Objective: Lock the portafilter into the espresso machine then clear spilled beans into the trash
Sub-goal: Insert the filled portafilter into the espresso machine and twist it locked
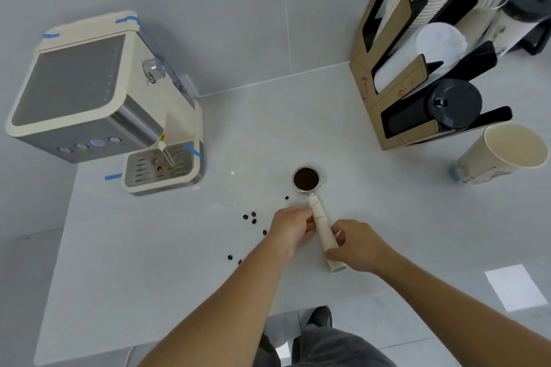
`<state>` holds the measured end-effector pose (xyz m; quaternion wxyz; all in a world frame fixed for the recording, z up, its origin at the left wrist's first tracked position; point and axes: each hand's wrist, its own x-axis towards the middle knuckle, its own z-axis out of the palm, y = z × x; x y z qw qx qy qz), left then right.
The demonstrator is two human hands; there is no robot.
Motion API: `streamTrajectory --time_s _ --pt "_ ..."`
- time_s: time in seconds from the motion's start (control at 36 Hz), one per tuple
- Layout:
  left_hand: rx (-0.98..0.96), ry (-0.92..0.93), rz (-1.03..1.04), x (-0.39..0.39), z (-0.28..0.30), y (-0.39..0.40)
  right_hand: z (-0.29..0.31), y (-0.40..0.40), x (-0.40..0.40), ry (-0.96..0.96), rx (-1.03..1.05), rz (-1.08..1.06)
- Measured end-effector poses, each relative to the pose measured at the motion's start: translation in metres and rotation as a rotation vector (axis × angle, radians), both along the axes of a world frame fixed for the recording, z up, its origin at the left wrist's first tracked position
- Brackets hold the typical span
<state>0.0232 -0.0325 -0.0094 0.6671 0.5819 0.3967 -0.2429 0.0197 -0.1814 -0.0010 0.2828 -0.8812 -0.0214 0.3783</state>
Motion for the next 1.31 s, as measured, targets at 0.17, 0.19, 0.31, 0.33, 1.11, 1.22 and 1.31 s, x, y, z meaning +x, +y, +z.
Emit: streamTrajectory --time_s 0.17,0.19,0.31,0.33,1.11,1.22,1.31 --pt "-0.069 0.011 0.041 0.001 0.005 -0.003 -0.001 0.003 0.002 0.016 -0.015 0.014" --pt "-0.075 0.01 0.043 0.001 0.005 -0.003 -0.001 0.003 0.002 0.018 -0.014 0.014" --pt "-0.097 0.015 0.059 0.0 0.005 -0.003 0.001 0.004 0.001 0.02 -0.003 0.007" --pt "-0.103 0.013 0.07 0.0 0.005 -0.003 0.002 0.004 0.001 0.021 0.005 0.001" --pt "-0.019 -0.325 0.088 -0.038 0.064 0.087 0.079 0.076 -0.022 -0.038 0.201 0.048" --pt "0.013 -0.346 0.122 -0.046 0.074 0.109 0.089 0.096 -0.029 -0.015 0.258 0.033" --pt "0.007 -0.372 0.143 -0.055 0.081 0.129 0.095 0.114 -0.034 -0.007 0.303 0.021"
